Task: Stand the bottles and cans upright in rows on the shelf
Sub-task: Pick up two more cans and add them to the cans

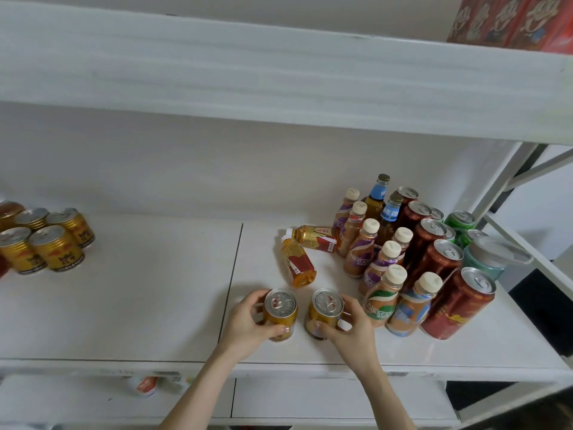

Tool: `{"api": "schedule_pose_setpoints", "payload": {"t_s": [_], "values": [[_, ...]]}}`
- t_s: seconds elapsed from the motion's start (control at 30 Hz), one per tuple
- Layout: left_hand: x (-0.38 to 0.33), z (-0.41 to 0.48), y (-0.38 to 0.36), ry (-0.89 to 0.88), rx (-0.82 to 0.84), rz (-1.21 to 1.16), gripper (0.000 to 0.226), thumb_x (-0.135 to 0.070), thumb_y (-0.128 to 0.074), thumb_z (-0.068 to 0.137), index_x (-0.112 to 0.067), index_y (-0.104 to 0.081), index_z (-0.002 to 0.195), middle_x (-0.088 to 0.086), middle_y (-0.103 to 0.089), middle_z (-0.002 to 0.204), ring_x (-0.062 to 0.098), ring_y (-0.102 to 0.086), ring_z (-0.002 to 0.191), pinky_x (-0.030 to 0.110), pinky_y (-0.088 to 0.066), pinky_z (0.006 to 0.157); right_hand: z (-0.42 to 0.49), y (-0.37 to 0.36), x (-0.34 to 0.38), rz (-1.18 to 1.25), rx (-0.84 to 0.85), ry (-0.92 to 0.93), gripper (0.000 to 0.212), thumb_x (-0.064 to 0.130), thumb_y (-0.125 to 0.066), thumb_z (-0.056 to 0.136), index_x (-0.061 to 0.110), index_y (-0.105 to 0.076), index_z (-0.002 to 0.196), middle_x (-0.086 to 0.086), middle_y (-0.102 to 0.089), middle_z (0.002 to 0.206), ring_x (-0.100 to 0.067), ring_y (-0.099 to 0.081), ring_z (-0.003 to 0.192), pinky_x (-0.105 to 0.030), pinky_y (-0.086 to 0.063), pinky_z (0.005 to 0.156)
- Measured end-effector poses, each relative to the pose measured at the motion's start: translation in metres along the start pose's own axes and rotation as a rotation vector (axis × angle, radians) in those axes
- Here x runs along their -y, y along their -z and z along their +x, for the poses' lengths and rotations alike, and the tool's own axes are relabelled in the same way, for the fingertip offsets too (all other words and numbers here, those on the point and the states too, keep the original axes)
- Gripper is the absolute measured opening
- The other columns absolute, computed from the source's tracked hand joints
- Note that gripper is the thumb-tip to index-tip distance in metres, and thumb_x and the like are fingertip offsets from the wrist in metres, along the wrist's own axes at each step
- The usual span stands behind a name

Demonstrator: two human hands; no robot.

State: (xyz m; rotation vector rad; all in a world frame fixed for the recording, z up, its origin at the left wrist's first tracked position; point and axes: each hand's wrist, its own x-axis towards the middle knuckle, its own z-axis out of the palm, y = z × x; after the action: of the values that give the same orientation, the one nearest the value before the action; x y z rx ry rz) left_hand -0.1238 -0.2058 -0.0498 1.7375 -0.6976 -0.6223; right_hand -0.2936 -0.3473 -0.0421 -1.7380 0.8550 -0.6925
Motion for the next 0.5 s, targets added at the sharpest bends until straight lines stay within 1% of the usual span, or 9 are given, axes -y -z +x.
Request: {"api": "schedule_pose_setpoints", "payload": {"t_s": [0.07,0.13,0.23,0.3,0.37,0.43,0.5], "values": [[0.004,-0.002,0.011,0.005,-0.018,-0.003,0.071,-0.031,-0.089,0.038,-0.039,-0.061,0.102,-0.010,-0.070,0.107,0.011,-0.064,0.103,0.036,-0.053,0.092,-0.003,-0.007,0.003,-0.007,-0.018,0.006,0.055,0.007,-0.086,0.060,0.028,-0.060,0.104,0.008,-0.068,0.100,0.003,-0.059,0.094,-0.011,-0.051,0.070],[0.007,-0.005,0.025,0.001,-0.038,-0.009,0.070,-0.029,-0.089,0.037,-0.038,-0.062,0.101,-0.009,-0.070,0.106,0.009,-0.065,0.102,0.034,-0.053,0.091,-0.008,-0.017,0.007,-0.017,-0.026,0.010,0.056,0.008,-0.087,0.059,0.029,-0.061,0.104,0.009,-0.069,0.100,-0.002,-0.061,0.094,-0.011,-0.051,0.069],[0.011,-0.010,0.053,-0.011,-0.062,-0.031,0.067,-0.021,-0.089,0.040,-0.035,-0.063,0.100,-0.006,-0.072,0.104,0.010,-0.066,0.099,0.031,-0.054,0.088,-0.017,-0.041,0.016,-0.007,-0.016,-0.004,0.058,0.010,-0.088,0.057,0.032,-0.061,0.104,0.009,-0.070,0.099,-0.009,-0.063,0.095,-0.017,-0.052,0.066],[0.015,-0.014,0.076,-0.015,-0.057,-0.037,0.064,-0.016,-0.089,0.043,-0.033,-0.064,0.100,-0.006,-0.072,0.102,0.010,-0.067,0.098,0.030,-0.055,0.087,-0.024,-0.061,0.024,0.004,-0.019,-0.010,0.058,0.014,-0.088,0.055,0.033,-0.061,0.103,0.009,-0.070,0.098,-0.011,-0.064,0.095,-0.018,-0.052,0.064],[0.018,-0.017,0.102,-0.012,-0.058,-0.051,0.064,-0.020,-0.088,0.040,-0.033,-0.065,0.098,-0.007,-0.072,0.100,0.011,-0.067,0.098,0.031,-0.056,0.086,-0.032,-0.083,0.034,0.012,-0.035,-0.005,0.058,0.016,-0.086,0.053,0.032,-0.061,0.103,0.009,-0.070,0.097,-0.012,-0.064,0.094,-0.013,-0.051,0.064],[0.020,-0.021,0.128,-0.008,-0.057,-0.066,0.064,-0.025,-0.087,0.037,-0.033,-0.065,0.097,-0.008,-0.072,0.099,0.014,-0.067,0.098,0.032,-0.055,0.086,-0.041,-0.107,0.045,0.017,-0.043,0.002,0.058,0.010,-0.086,0.056,0.031,-0.060,0.104,0.008,-0.069,0.098,-0.013,-0.064,0.094,-0.011,-0.050,0.064],[0.022,-0.024,0.152,-0.008,-0.055,-0.058,0.064,-0.027,-0.086,0.036,-0.032,-0.065,0.096,-0.012,-0.072,0.096,0.013,-0.067,0.098,0.032,-0.055,0.086,-0.049,-0.129,0.057,0.013,-0.045,0.009,0.058,0.006,-0.086,0.059,0.030,-0.059,0.104,0.008,-0.069,0.098,-0.011,-0.064,0.094,-0.010,-0.049,0.063]]}}
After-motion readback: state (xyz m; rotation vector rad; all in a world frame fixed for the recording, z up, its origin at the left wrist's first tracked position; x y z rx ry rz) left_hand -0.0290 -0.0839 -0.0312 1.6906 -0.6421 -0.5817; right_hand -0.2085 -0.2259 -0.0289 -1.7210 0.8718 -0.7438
